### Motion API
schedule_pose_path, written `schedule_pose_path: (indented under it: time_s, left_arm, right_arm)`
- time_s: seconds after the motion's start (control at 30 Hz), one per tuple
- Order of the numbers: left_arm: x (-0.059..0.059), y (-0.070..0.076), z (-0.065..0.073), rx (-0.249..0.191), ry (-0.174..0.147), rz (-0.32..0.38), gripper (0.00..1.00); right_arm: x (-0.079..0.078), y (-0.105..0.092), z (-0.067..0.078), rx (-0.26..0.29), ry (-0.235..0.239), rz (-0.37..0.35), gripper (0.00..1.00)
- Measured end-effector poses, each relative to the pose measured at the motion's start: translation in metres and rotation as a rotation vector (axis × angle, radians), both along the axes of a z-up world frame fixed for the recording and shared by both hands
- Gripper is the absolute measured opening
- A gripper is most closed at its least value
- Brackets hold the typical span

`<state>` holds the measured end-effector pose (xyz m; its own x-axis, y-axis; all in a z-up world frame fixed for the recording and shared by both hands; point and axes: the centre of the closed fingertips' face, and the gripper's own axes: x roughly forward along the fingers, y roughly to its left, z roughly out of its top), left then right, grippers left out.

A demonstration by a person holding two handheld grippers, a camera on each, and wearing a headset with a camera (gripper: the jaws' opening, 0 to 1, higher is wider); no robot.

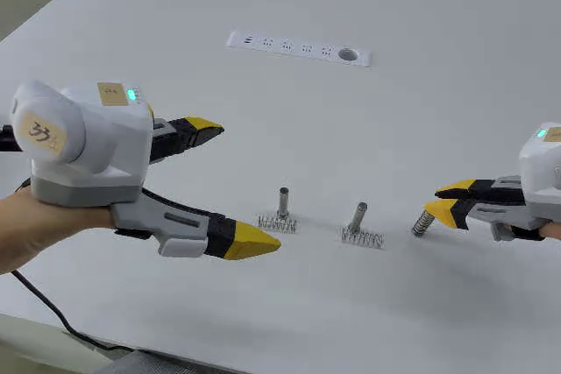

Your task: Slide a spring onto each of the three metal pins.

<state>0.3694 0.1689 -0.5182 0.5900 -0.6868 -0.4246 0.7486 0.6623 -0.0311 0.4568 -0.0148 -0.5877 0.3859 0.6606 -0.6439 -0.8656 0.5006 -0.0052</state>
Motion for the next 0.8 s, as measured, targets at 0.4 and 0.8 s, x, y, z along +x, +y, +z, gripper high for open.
schedule_pose_path:
  time_s: [0.4, 0.8]
  left_arm:
    - [-0.003, 0.003, -0.007, 0.001, 0.016, 0.008, 0.98]
    - [-0.002, 0.012, -0.014, 0.000, 0.032, 0.036, 0.97]
  right_arm:
    - [-0.027, 0.042, 0.021, 0.050, -0.040, 0.148, 0.15]
    - [-0.042, 0.059, -0.027, -0.047, 0.017, 0.244, 0.15]
